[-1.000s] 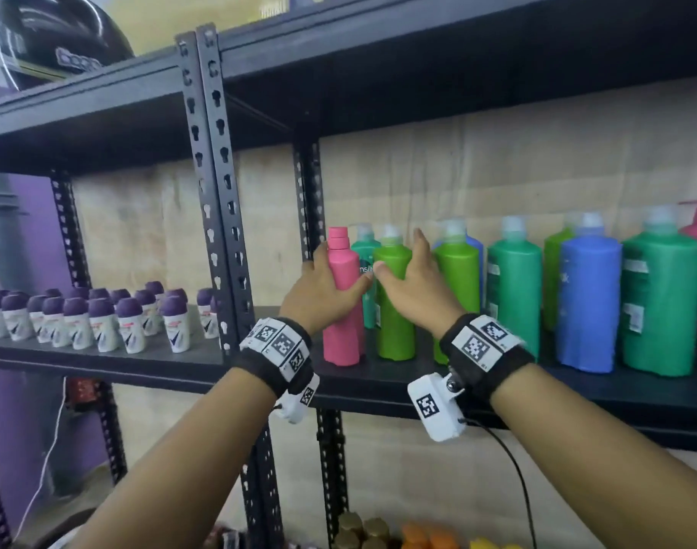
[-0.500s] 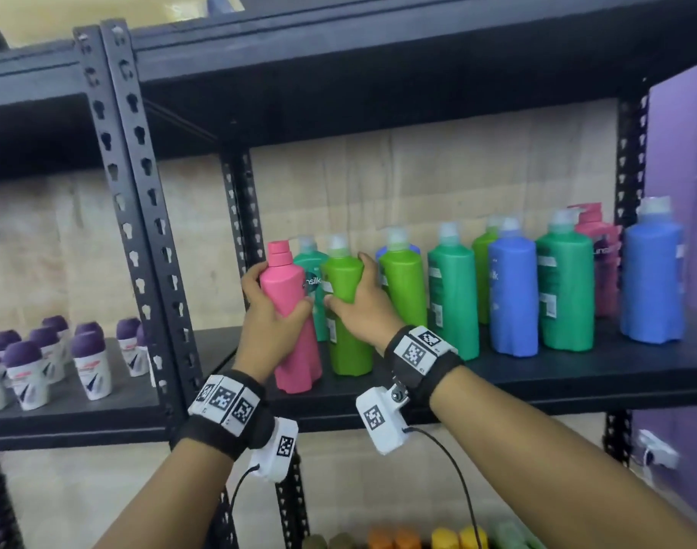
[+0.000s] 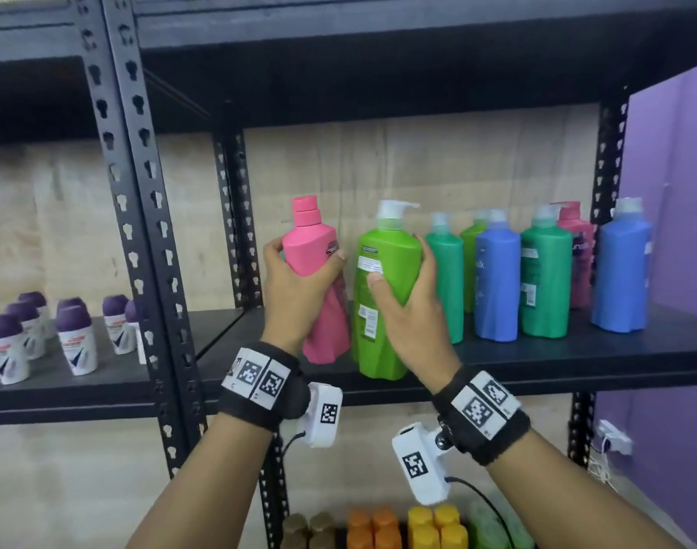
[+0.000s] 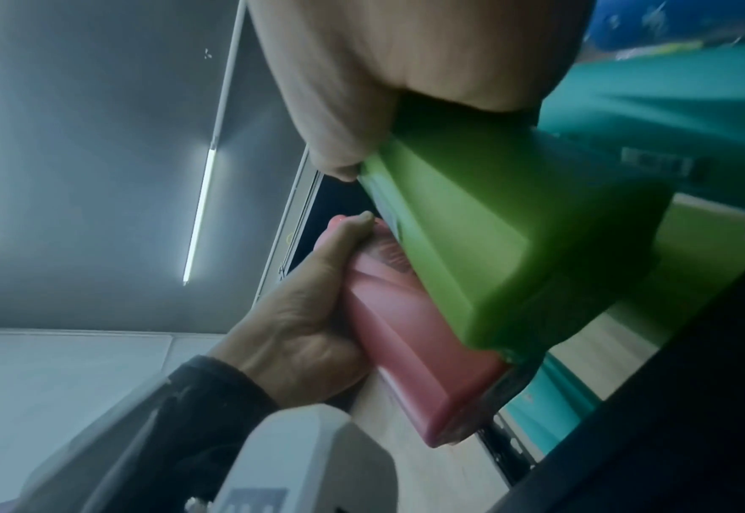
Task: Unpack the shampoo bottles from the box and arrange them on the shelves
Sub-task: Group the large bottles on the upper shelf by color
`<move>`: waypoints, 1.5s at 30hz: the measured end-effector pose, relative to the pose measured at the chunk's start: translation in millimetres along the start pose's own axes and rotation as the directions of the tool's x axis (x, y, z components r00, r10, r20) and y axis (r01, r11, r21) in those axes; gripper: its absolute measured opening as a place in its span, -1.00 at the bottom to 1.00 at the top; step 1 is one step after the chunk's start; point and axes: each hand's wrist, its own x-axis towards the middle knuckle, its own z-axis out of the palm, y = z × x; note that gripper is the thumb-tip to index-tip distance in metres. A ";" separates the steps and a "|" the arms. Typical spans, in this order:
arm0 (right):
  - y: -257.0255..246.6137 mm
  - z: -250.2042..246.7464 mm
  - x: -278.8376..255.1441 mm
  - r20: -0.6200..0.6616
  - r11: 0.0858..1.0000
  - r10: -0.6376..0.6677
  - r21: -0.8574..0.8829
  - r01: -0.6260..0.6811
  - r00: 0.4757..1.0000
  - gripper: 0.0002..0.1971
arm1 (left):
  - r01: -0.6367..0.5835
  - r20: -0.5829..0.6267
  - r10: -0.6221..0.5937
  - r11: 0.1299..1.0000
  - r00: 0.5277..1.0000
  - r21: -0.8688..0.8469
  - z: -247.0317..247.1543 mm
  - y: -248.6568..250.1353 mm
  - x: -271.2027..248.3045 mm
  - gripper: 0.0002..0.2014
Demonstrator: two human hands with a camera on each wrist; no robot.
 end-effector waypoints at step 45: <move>81.3 -127.2 51.5 -0.010 0.988 -0.022 -0.151 0.020 1.000 -0.06 | 0.027 0.166 -0.036 0.998 0.985 0.058 115.4 -31.9 -29.2 -0.58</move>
